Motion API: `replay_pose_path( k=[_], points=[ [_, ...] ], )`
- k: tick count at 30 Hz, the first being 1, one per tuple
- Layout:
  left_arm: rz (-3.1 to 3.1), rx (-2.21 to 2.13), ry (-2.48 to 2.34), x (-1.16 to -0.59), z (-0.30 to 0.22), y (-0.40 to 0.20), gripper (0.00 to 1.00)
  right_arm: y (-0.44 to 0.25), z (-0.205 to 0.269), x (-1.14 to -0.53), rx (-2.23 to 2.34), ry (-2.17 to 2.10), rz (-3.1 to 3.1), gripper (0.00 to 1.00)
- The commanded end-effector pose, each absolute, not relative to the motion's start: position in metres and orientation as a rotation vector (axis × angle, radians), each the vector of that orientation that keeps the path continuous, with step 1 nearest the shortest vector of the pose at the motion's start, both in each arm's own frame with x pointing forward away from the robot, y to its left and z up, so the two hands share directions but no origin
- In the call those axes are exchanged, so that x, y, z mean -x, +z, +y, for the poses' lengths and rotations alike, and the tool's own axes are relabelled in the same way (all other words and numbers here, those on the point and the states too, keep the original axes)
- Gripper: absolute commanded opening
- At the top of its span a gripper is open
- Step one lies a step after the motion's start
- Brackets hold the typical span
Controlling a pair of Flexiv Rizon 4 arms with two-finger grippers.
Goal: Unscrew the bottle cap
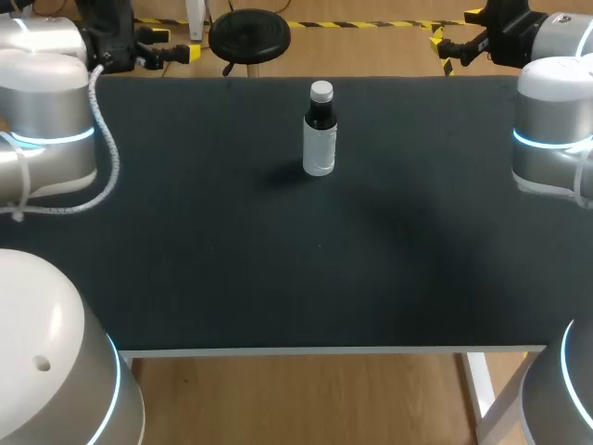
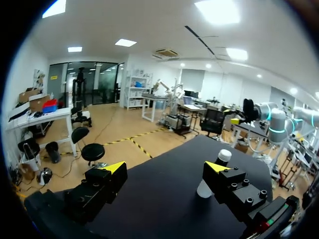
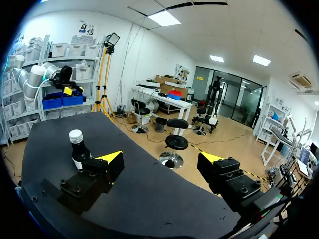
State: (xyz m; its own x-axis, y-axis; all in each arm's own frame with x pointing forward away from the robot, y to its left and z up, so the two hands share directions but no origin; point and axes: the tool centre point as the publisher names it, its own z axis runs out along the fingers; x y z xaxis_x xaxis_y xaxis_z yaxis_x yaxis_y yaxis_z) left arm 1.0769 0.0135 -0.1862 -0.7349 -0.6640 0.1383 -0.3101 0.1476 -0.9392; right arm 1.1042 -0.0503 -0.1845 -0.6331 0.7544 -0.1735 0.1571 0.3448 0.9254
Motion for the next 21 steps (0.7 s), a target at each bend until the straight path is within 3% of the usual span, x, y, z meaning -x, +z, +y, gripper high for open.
replay_pose_path(
  k=[1,12,21],
  points=[
    [2.25,0.654,-1.782,-1.079,0.021,-0.193,1.0,-0.185,-0.05,-1.104,-0.793,1.291,2.013,1.0],
    [2.37,0.188,-1.901,-1.069,-0.001,-0.208,1.0,-0.185,-0.05,-1.104,-0.793,1.291,2.013,1.0],
    [2.408,0.048,-1.901,-1.06,-0.015,-0.211,1.0,-0.185,-0.05,-1.104,-0.793,1.291,2.013,1.0]
  ],
)
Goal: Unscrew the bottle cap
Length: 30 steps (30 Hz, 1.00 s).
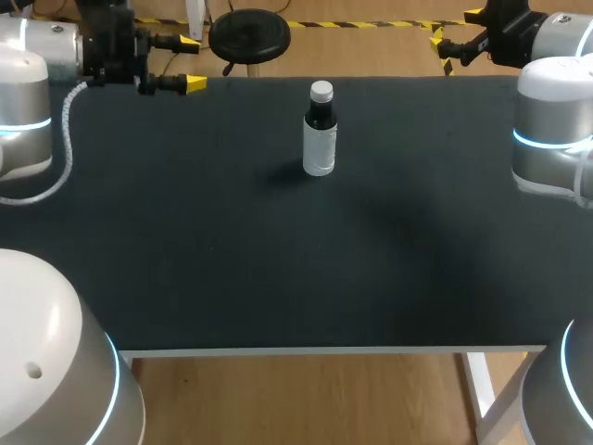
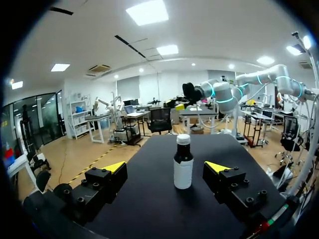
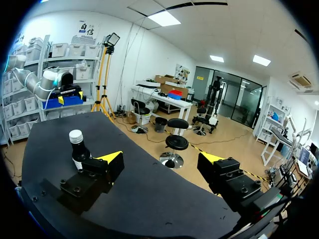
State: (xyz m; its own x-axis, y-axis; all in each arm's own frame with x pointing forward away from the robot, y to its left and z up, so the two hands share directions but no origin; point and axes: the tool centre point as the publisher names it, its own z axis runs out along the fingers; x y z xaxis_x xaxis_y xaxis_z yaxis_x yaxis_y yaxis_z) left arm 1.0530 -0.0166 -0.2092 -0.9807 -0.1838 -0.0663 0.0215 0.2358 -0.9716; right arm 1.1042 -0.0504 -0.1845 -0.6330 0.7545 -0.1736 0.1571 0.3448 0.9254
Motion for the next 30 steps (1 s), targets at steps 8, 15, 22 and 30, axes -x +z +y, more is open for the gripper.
replay_pose_path(
  k=[8,15,22,30],
  points=[
    [2.408,0.048,-1.901,-1.06,-0.015,-0.211,1.0,-0.185,-0.05,-1.104,-0.793,1.291,2.013,1.0],
    [2.42,0.027,-1.897,-1.056,-0.028,-0.219,1.0,-0.185,-0.05,-1.104,-0.793,1.291,2.013,1.0],
    [2.406,-0.025,-1.945,-1.051,-0.068,-0.23,1.0,-0.185,-0.05,-1.104,-0.793,1.291,2.013,1.0],
    [2.419,-0.006,-1.897,-1.044,-0.104,-0.243,1.0,-0.185,-0.05,-1.104,-0.793,1.291,2.013,1.0]
  ],
)
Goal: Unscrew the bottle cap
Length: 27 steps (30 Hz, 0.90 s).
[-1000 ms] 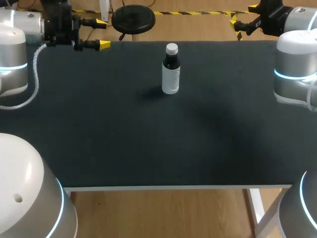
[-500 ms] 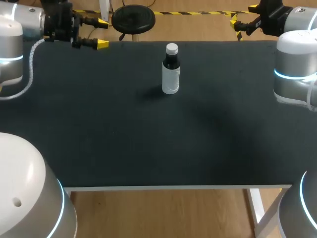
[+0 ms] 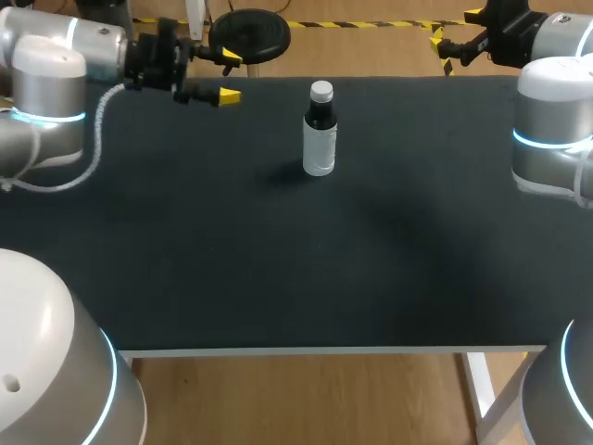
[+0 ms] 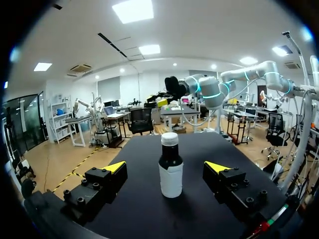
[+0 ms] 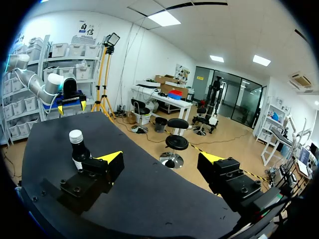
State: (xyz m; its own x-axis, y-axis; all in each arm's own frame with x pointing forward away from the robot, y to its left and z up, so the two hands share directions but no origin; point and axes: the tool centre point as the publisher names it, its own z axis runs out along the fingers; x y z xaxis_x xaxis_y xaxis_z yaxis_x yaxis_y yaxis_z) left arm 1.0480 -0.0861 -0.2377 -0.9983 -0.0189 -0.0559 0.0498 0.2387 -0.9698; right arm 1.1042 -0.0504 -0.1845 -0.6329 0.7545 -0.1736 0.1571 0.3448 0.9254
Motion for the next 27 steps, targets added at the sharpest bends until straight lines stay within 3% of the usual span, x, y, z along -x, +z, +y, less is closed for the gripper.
replay_pose_path(
  k=[1,27],
  points=[
    [2.419,0.009,-1.896,-1.044,-0.109,-0.245,1.0,-0.185,-0.05,-1.104,-0.793,1.291,2.013,1.0],
    [2.402,-0.113,-2.073,-1.073,-0.179,-0.294,1.0,-0.185,-0.05,-1.104,-0.793,1.291,2.013,1.0]
  ],
)
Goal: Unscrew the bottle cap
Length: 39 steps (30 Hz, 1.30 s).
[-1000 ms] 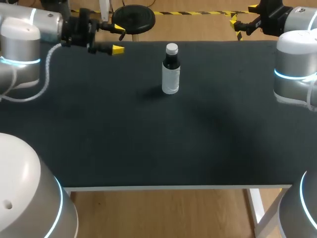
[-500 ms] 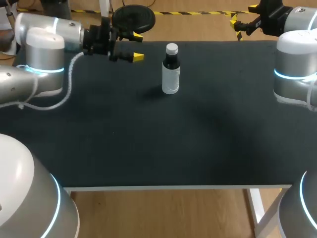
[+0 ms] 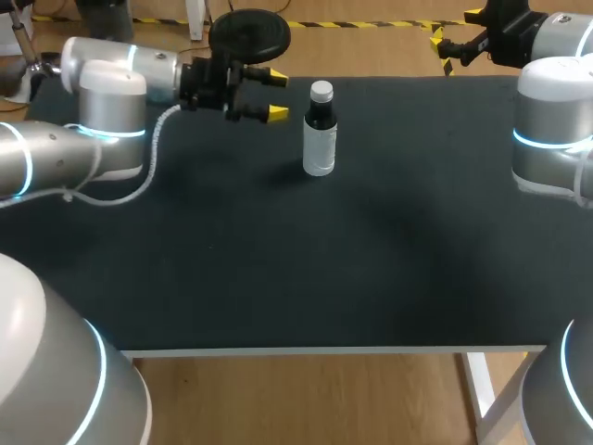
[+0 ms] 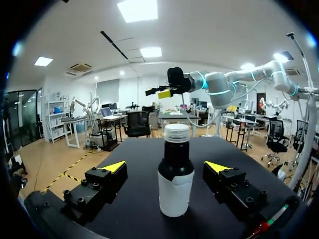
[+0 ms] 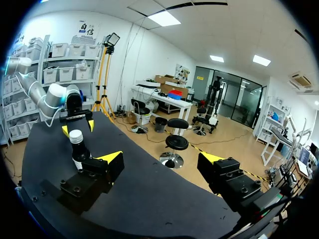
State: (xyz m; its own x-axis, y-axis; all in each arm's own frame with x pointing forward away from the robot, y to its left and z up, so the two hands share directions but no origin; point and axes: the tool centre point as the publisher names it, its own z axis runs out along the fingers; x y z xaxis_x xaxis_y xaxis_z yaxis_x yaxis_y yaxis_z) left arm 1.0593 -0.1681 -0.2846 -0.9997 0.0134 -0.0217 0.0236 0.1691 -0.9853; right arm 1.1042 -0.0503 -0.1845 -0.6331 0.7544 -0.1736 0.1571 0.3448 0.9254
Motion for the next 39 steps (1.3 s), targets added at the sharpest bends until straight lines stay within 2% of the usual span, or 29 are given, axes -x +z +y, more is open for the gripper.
replay_pose_path(
  k=[1,39],
  points=[
    [2.4,-0.12,-2.075,-1.074,-0.181,-0.294,1.0,-0.185,-0.05,-1.104,-0.793,1.291,2.013,1.0],
    [2.354,-0.251,-2.199,-1.055,-0.242,-0.289,1.0,-0.185,-0.05,-1.104,-0.793,1.291,2.013,1.0]
  ],
)
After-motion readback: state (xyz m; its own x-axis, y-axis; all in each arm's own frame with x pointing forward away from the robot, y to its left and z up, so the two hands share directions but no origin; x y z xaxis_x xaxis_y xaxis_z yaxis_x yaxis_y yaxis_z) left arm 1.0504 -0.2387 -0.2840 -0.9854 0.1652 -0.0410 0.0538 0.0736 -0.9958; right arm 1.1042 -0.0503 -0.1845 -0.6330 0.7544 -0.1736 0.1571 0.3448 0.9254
